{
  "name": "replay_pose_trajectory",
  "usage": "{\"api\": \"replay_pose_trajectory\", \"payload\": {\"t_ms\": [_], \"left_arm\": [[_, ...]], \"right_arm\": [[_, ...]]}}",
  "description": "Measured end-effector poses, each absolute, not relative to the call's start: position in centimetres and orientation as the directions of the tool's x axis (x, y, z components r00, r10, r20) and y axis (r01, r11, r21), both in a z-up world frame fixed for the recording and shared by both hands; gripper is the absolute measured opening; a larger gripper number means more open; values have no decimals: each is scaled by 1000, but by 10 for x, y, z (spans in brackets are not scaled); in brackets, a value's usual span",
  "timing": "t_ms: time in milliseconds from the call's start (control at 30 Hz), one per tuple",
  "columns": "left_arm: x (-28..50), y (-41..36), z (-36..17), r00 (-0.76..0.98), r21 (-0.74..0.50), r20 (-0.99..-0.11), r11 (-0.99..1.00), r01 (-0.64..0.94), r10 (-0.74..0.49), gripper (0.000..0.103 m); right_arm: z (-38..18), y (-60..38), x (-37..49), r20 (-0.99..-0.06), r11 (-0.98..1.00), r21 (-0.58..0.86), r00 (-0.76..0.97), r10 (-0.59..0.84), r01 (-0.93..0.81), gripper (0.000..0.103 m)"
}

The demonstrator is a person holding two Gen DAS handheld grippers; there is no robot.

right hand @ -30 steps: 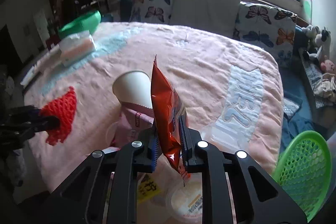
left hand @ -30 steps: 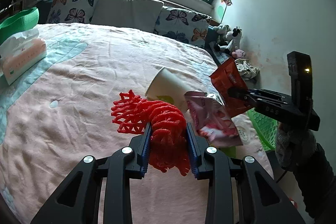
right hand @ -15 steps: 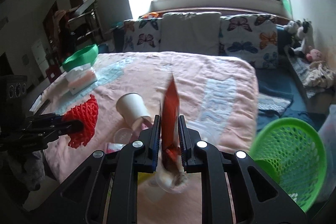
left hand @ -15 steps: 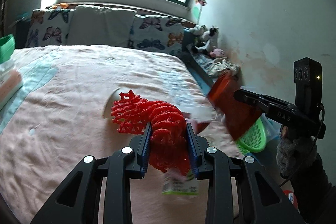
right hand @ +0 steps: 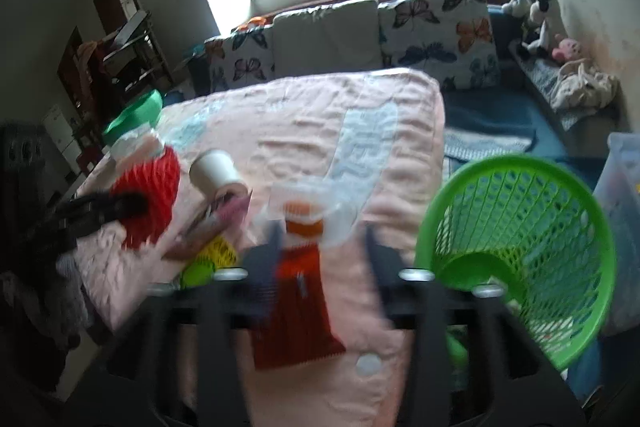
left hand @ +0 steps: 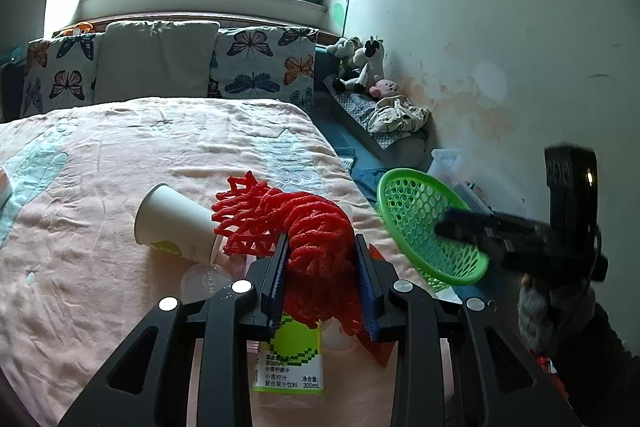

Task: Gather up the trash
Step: 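Drop the red snack bag into the basket with the right tool while the left tool holds the net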

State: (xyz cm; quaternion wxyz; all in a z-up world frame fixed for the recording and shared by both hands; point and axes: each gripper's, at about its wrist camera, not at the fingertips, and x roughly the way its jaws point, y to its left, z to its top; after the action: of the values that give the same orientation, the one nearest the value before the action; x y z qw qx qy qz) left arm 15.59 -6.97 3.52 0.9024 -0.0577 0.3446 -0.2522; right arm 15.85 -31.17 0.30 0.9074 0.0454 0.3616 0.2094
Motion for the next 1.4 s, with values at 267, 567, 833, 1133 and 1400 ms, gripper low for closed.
{"api": "replay_pose_trajectory", "payload": {"t_ms": [267,567,833,1133,1400], "left_arm": [[160,-67,29,632,-279,-606,873,399,-483,30],[160,-63,26,629,-282,-610,874,396,-482,30],[164,-66,23,621,-285,-615,872,398,-485,30],[164,-82,28,610,-279,-610,857,433,-506,30],[167,-115,36,578,-279,-604,825,492,-549,30]], "right_arm": [[-34,-270,131,-700,865,120,576,423,-488,90],[-73,-247,146,-762,863,77,529,374,-500,97],[-87,-246,150,-791,886,73,515,331,-457,78],[-73,-270,138,-762,907,130,545,350,-401,69],[-47,-320,129,-717,950,153,631,297,-273,68]]}}
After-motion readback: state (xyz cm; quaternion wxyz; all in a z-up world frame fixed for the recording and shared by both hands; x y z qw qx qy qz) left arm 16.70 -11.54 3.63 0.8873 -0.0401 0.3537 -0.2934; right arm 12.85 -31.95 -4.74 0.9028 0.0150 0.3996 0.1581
